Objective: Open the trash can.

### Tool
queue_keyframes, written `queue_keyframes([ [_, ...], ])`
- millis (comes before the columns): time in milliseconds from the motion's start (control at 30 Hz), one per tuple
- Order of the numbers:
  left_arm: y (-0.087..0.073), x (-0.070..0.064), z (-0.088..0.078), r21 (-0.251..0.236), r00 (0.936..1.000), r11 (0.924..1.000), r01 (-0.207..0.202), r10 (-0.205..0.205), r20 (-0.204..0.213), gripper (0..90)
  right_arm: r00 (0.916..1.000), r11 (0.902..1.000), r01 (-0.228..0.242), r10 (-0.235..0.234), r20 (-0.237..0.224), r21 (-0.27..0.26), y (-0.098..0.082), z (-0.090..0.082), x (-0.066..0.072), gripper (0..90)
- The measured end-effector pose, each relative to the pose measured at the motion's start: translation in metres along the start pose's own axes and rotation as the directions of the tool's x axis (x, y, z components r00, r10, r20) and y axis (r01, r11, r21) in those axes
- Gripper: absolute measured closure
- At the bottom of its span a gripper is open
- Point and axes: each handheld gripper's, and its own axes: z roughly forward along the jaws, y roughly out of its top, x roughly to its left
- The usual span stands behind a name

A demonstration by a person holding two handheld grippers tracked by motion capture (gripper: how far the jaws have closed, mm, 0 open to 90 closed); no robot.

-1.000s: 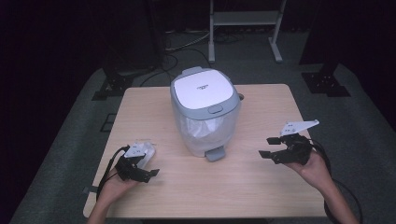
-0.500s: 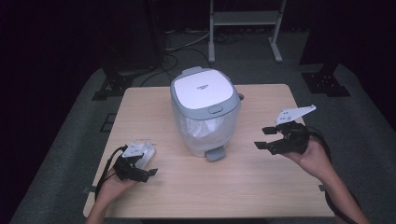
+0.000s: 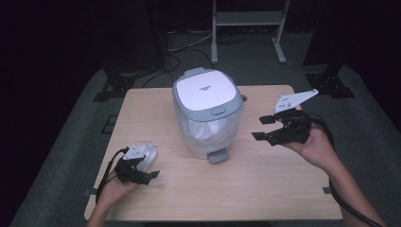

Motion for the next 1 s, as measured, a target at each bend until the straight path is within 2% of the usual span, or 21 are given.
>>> queue_keyframes([
  [533,-0.001,0.0,0.001,0.013,1.0,0.9999,0.0,0.0,0.003,10.2,0.9984,0.9987,0.051,-0.051,-0.025,0.002,0.043,0.002,0.004,39.9],
  [800,0.0,0.0,0.0,0.013,1.0,0.9999,-0.003,0.003,0.003,10.2,0.9977,0.9992,0.038,-0.039,-0.055,-0.007,0.054,0.007,0.004,46.5],
  [1000,0.0,-0.002,0.002,0.018,1.0,0.9998,-0.009,0.009,0.0,10.2,0.9978,0.999,0.043,-0.044,-0.05,-0.012,0.065,0.01,0.004,49.7],
])
